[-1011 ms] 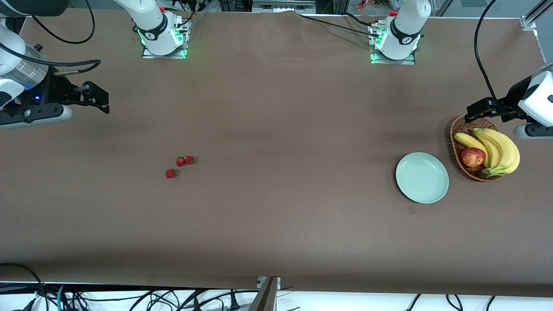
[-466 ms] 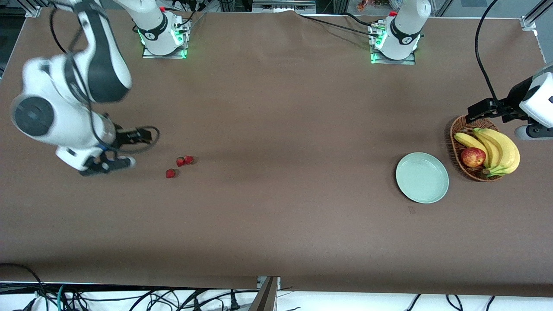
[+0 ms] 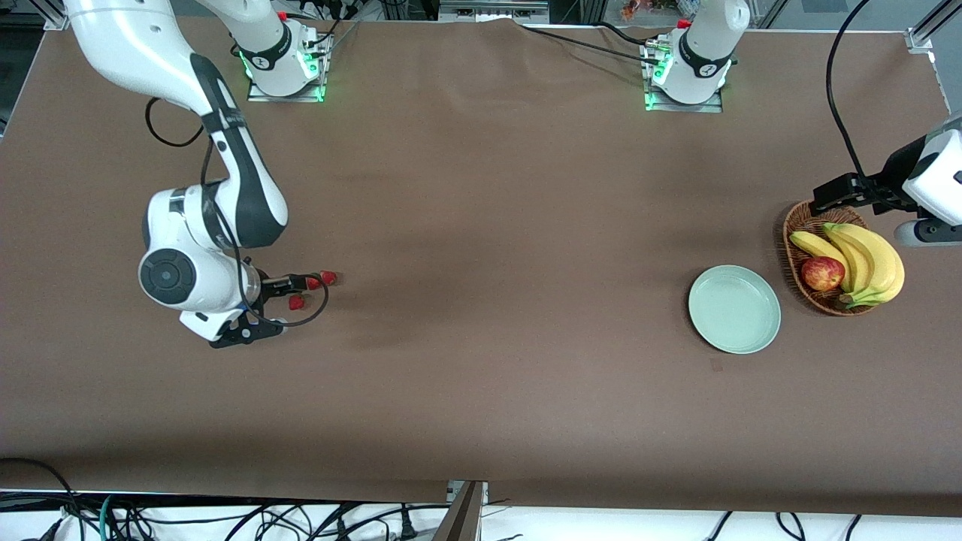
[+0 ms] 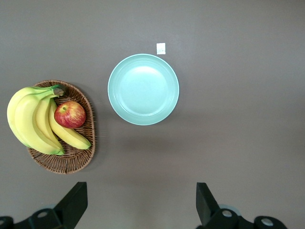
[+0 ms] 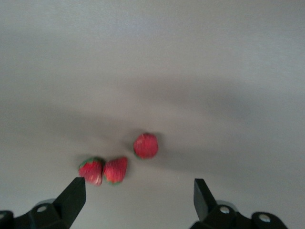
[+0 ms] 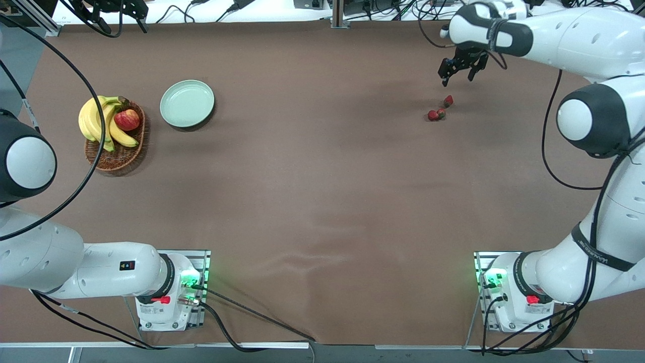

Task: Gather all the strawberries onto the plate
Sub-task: 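Reach the right gripper down to the cluster of strawberries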

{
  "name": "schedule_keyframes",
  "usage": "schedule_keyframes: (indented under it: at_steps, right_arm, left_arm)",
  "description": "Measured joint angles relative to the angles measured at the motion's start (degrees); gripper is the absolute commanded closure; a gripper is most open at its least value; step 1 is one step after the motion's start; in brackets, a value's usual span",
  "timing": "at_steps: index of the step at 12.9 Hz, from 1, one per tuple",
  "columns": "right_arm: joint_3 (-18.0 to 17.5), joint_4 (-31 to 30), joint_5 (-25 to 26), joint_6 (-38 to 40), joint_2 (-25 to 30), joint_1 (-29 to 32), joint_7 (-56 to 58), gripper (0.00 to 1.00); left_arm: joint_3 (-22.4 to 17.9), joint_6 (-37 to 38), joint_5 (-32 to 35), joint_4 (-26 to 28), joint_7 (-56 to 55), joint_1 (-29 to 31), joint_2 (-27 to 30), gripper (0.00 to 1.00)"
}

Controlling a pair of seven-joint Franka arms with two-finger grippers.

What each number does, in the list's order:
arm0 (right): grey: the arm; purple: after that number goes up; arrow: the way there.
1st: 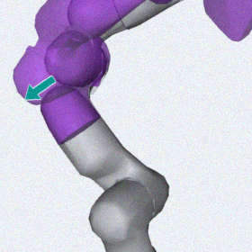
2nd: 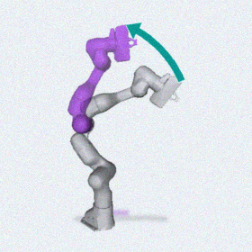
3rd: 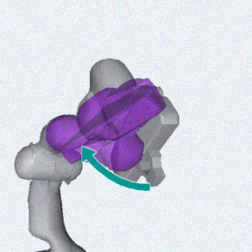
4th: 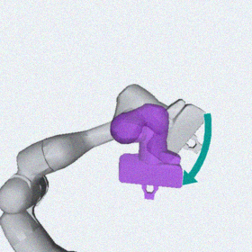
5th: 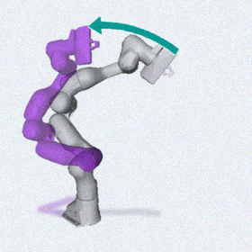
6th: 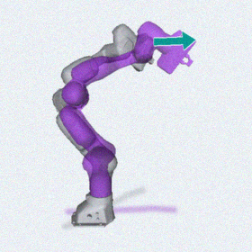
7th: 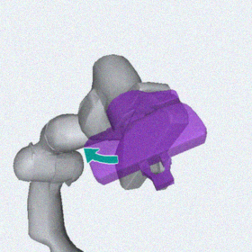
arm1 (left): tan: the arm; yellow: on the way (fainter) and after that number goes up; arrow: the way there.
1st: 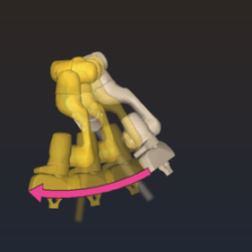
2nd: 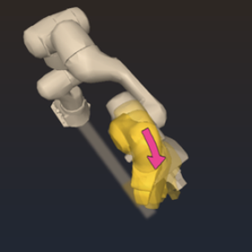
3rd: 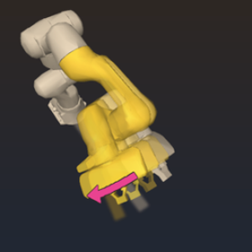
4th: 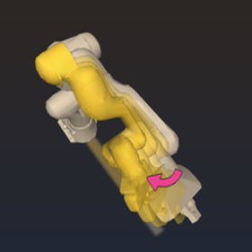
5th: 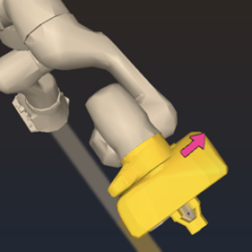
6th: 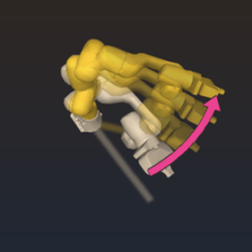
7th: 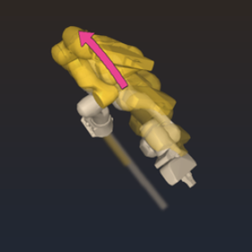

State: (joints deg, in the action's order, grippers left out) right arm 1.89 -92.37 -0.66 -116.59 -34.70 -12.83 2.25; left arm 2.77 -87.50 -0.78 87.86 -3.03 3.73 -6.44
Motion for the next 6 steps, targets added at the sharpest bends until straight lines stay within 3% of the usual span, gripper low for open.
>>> schedule_keyframes:
  at_steps: [3,6]
  right_arm:
    - [0.11,-6.78,-1.16,-10.40,-1.04,0.01,-0.03,0.03]
    - [0.11,-10.48,-1.38,-13.85,-1.03,0.01,-0.03,0.20]
  left_arm:
    - [-0.03,0.00,0.00,-0.05,0.00,0.01,-0.02,0.00]
    - [-0.05,0.00,0.00,-0.05,0.00,0.02,-0.02,0.00]
